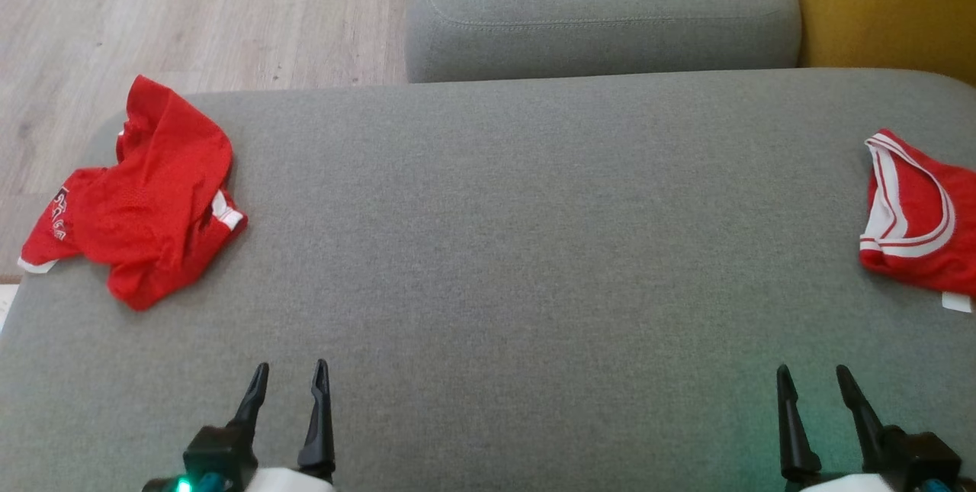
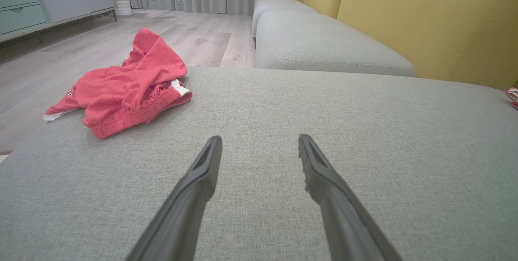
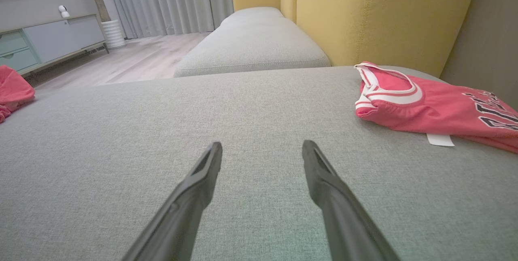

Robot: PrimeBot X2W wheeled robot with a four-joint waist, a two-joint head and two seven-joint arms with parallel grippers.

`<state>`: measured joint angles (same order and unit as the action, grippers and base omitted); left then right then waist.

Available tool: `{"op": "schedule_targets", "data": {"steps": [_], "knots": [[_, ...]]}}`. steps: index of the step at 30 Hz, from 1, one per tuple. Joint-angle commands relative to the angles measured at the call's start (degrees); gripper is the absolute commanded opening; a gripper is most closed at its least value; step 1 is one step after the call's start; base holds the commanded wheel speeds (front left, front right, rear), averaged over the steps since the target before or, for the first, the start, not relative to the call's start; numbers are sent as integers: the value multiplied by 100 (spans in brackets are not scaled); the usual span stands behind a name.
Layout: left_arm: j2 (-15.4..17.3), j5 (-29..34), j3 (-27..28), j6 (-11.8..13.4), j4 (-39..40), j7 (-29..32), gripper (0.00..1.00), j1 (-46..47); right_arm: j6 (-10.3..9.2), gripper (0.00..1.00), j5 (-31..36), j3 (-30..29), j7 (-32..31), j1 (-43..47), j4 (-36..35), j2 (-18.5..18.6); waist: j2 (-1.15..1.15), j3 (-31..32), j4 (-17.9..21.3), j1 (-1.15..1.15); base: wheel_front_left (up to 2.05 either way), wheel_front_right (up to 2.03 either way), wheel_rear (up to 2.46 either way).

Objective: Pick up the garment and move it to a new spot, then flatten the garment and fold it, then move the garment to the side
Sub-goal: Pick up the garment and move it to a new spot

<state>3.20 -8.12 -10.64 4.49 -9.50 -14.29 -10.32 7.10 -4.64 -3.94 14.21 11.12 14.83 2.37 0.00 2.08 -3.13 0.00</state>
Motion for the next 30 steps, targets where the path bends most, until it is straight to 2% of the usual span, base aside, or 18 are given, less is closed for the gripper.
{"op": "schedule_targets", "data": {"steps": [1, 10, 15, 19, 30], "knots": [[-32, 62, 158, -4, 153, -71, 100, 202, 39, 100, -32, 140, 78, -234, -192, 51, 0, 5, 0, 0, 0, 0, 0], [-32, 51, 141, 0, 130, -71, 100, 205, 39, 100, -49, 150, 78, -214, -197, 51, 0, 26, -41, 0, 0, 0, 0], [-32, 70, 118, -17, 134, -71, 100, 242, 39, 100, -71, 120, 78, -196, -219, 51, 0, 14, -199, 0, 0, 0, 0], [-32, 90, 113, -39, 125, -71, 100, 276, 39, 100, -119, 117, 78, -136, -235, 51, 0, 20, -522, 0, 0, 0, 0], [-32, 143, 253, -41, 112, -71, 100, 111, 39, 100, -180, 309, 79, -125, -225, 51, 0, 81, -1777, 0, 0, 0, 0]]}}
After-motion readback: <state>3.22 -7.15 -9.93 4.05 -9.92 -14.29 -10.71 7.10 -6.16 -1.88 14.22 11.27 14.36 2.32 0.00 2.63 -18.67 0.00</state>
